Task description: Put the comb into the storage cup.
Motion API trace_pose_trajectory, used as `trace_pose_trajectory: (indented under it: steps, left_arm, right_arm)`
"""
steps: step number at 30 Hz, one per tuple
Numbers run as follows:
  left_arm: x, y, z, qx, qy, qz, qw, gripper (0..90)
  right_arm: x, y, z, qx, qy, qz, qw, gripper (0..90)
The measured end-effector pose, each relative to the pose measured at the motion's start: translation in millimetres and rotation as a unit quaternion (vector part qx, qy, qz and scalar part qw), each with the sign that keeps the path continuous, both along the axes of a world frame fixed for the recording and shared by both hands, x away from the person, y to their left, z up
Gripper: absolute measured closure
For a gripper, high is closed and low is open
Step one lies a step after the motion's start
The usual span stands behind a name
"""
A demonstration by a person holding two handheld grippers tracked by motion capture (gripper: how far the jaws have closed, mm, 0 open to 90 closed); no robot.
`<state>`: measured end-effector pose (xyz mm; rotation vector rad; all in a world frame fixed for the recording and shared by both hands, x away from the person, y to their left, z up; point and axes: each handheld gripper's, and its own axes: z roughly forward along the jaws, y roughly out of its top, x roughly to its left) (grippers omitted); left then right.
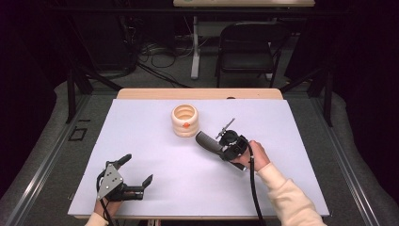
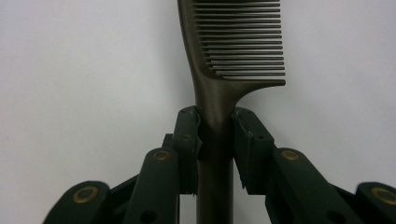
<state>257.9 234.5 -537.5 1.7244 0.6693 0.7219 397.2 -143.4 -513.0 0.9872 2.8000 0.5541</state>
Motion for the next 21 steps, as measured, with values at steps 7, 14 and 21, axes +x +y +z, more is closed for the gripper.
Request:
trace_pose_trajectory:
  steps: [7,14,21]
  left_arm:
    - [0.0,-0.2,0.0,0.000,-0.001,0.001,1.0000,0.0]
    - [-0.1,0.2,0.1,0.000,0.000,0.000,1.0000,0.0]
    - [-0.3,0.3,0.2,0.000,-0.001,0.001,1.0000,0.0]
  right_arm:
    - [-2.6,-8.3,5.5,0.012,-0.010,-0.002,0.9999,71.9]
    - [-4.2,-13.9,8.8,0.021,-0.016,-0.004,0.9996,72.0]
    - [-5.7,-15.7,11.4,0.029,-0.021,-0.003,0.9994,72.0]
